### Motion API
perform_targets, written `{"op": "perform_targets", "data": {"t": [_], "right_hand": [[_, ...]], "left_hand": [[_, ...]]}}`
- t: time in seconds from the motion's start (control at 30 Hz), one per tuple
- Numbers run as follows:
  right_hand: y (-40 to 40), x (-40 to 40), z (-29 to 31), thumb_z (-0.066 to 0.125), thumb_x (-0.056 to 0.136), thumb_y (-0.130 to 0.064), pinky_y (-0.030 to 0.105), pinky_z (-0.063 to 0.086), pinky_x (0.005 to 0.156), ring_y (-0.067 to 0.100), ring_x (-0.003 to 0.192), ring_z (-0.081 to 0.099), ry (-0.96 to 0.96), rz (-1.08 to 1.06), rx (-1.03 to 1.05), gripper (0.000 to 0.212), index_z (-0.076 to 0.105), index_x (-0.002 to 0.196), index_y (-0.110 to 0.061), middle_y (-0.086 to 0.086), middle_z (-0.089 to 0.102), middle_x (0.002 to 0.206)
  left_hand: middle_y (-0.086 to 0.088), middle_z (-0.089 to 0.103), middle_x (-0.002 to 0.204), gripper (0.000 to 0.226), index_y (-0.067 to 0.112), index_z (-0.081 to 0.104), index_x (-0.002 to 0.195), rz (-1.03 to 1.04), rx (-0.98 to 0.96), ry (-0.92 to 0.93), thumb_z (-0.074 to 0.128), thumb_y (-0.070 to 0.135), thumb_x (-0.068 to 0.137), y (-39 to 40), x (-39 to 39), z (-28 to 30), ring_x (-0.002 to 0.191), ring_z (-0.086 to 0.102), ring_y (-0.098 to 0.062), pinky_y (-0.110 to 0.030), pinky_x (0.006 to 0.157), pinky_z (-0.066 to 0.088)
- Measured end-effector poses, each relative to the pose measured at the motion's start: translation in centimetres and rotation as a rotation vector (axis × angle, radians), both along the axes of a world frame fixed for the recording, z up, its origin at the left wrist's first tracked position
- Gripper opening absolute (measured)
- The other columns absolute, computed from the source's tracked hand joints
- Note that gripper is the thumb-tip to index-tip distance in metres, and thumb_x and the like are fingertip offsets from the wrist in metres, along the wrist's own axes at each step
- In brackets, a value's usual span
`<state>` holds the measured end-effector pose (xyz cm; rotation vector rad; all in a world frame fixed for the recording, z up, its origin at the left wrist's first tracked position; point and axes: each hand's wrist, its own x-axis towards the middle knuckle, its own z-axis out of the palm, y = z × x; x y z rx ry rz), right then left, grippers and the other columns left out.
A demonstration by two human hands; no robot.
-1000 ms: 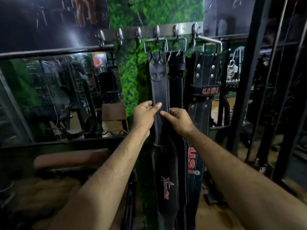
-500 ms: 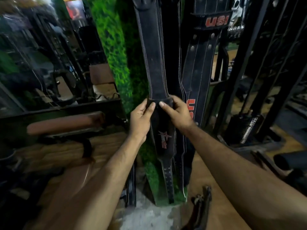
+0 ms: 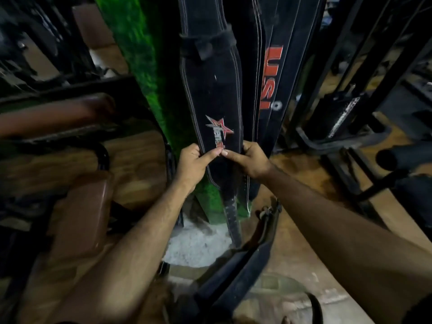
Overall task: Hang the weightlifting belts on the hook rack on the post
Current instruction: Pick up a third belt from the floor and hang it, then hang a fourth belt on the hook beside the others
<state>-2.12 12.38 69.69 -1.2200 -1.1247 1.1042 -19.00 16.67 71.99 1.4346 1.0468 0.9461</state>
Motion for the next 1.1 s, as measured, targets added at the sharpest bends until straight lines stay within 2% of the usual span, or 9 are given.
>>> {"op": "perform_targets", "data": {"t": [0.17, 0.27, 0.4, 0.5, 0.63, 0.7, 0.83, 0.93, 1.1], "right_hand": [[-1.2, 0.2, -8.3, 0.074, 0.089, -0.013, 0.03, 0.058, 0.088, 0.013, 0.098, 0.073, -0.128, 0.038, -0.14, 0.024, 0.074, 0.112, -0.004, 0.007, 0.076, 0.107], [-2.0, -0.3, -12.3, 0.074, 0.091, -0.018, 0.028, 0.055, 0.073, 0.003, 0.078, 0.07, -0.187, 0.055, -0.202, 0.008, 0.077, 0.084, -0.015, -0.01, 0.076, 0.083], [-1.6, -1.0, -17.1, 0.073, 0.087, -0.045, 0.042, 0.031, 0.051, 0.011, 0.052, 0.035, -0.338, -0.01, -0.271, 0.058, 0.041, 0.056, -0.008, 0.0, 0.033, 0.056], [-2.1, -1.6, -19.5, 0.074, 0.085, -0.047, 0.034, 0.034, 0.058, 0.012, 0.056, 0.04, -0.439, -0.014, -0.414, 0.049, 0.044, 0.059, -0.019, -0.005, 0.038, 0.057], [-4.2, -2.1, -21.9, 0.077, 0.087, -0.02, 0.031, 0.052, 0.088, 0.018, 0.094, 0.062, -0.113, -0.257, -0.571, 0.021, 0.069, 0.102, -0.007, 0.002, 0.067, 0.092], [-5.7, -1.8, -22.6, 0.071, 0.091, -0.005, 0.037, 0.052, 0.094, 0.023, 0.098, 0.064, 0.157, -0.357, -0.67, 0.008, 0.064, 0.088, -0.007, 0.004, 0.065, 0.088], [-9.5, -1.9, -22.7, 0.065, 0.094, -0.001, 0.032, 0.044, 0.057, 0.021, 0.063, 0.06, 0.271, -0.352, -0.887, 0.016, 0.06, 0.08, -0.01, 0.009, 0.065, 0.08], [-12.6, -1.7, -22.3, 0.046, 0.101, 0.0, 0.028, 0.03, 0.056, 0.021, 0.058, 0.047, 0.341, -0.341, -0.92, 0.031, 0.057, 0.073, -0.007, 0.009, 0.058, 0.068], [-18.2, -0.1, -25.8, 0.059, 0.098, -0.002, 0.018, 0.043, 0.042, 0.012, 0.046, 0.06, 0.203, -0.326, -0.934, 0.01, 0.063, 0.09, -0.003, 0.008, 0.063, 0.072]], "left_hand": [[-0.005, 0.078, 0.097, 0.023, 0.012, 0.077, 0.1, -0.042, -0.049, 0.206, 0.082, 0.025, 0.083, 0.3, -1.2, -8.3, 0.09, 0.075, -0.021, -0.043, 0.083, 0.062], [-0.004, 0.077, 0.085, 0.023, 0.007, 0.078, 0.092, -0.073, -0.071, 0.284, 0.081, 0.028, 0.083, 0.0, -1.5, -12.9, 0.077, 0.072, -0.013, -0.036, 0.072, 0.058], [-0.006, 0.049, 0.067, 0.067, -0.008, 0.054, 0.067, -0.062, -0.075, 0.317, 0.081, 0.053, 0.079, 0.9, -1.6, -18.8, 0.064, 0.045, -0.017, -0.035, 0.06, 0.037], [-0.007, 0.028, 0.058, 0.051, 0.012, 0.04, 0.058, -0.052, -0.04, 0.443, 0.078, 0.032, 0.086, -0.3, -1.0, -19.8, 0.057, 0.032, -0.017, -0.03, 0.056, 0.025], [-0.014, 0.076, 0.098, 0.026, 0.002, 0.075, 0.102, 0.075, -0.141, 0.636, 0.07, 0.026, 0.094, -3.6, -1.7, -22.2, 0.093, 0.069, -0.028, -0.026, 0.076, 0.047], [-0.016, 0.075, 0.094, 0.024, 0.003, 0.075, 0.098, 0.049, -0.237, 0.665, 0.066, 0.026, 0.096, -5.7, -2.4, -23.7, 0.089, 0.07, -0.033, -0.033, 0.075, 0.051], [-0.011, 0.073, 0.072, 0.021, 0.011, 0.069, 0.072, -0.105, -0.369, 0.589, 0.068, 0.025, 0.089, -9.8, -1.9, -25.5, 0.069, 0.069, -0.025, -0.042, 0.074, 0.059], [-0.007, 0.071, 0.064, 0.03, 0.015, 0.068, 0.062, -0.179, -0.443, 0.553, 0.071, 0.025, 0.091, -12.6, -0.9, -26.6, 0.06, 0.064, -0.019, -0.038, 0.071, 0.057], [-0.006, 0.072, 0.068, 0.03, 0.019, 0.07, 0.066, -0.25, -0.486, 0.568, 0.067, 0.025, 0.095, -17.8, 1.0, -30.4, 0.067, 0.067, -0.023, -0.039, 0.075, 0.058]]}}
